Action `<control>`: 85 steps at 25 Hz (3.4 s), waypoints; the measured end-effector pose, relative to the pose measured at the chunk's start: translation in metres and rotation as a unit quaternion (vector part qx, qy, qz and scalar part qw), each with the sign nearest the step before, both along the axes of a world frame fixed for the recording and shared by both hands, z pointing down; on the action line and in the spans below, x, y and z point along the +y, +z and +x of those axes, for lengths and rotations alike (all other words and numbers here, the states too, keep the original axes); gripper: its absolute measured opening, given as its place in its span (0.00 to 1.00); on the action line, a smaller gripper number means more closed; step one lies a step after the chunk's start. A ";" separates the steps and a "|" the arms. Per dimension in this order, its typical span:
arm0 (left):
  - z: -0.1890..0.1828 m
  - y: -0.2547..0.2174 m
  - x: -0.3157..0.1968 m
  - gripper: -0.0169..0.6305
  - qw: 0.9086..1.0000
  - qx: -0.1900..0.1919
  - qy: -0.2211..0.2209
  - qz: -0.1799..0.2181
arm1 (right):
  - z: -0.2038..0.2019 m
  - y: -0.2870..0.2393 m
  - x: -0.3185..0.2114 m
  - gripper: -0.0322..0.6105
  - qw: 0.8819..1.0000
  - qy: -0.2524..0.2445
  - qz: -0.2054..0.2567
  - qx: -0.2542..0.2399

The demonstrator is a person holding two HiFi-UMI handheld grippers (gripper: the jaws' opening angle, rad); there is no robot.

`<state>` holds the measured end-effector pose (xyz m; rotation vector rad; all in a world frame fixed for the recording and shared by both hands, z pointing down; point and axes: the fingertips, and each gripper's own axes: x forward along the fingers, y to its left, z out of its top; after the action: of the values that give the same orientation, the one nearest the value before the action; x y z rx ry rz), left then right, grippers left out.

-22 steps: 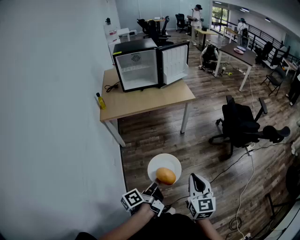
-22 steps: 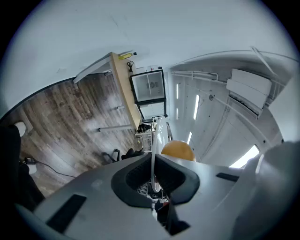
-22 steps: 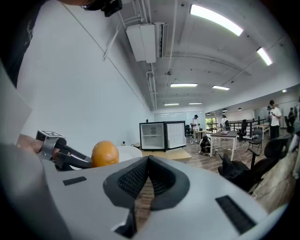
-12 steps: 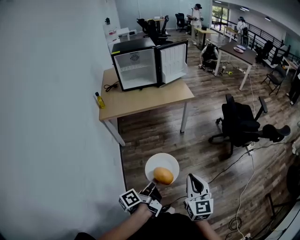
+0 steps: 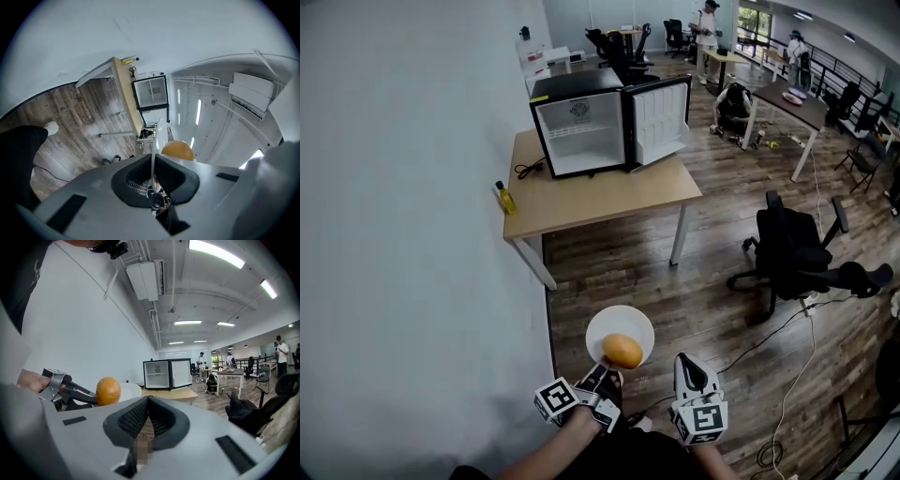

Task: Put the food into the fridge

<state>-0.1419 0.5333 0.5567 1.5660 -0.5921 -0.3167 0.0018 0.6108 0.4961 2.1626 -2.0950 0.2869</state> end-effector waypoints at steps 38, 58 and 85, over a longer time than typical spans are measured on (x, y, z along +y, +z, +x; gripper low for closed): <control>0.038 -0.004 -0.390 0.06 0.999 0.020 0.012 -0.046 | 0.049 -0.022 -0.413 0.14 0.999 0.000 -0.037 0.030; 0.046 0.019 -0.476 0.06 0.998 0.009 -0.044 -0.054 | 0.054 -0.024 -0.528 0.14 0.997 -0.068 0.004 0.026; 0.131 0.043 -0.695 0.06 0.983 0.045 -0.168 -0.056 | 0.165 -0.008 -0.758 0.14 0.988 -0.151 -0.003 -0.007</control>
<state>-0.0111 -0.1617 0.6002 1.3346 -0.7921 -0.5952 0.1670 -0.1474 0.4878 1.8062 -2.3834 0.2757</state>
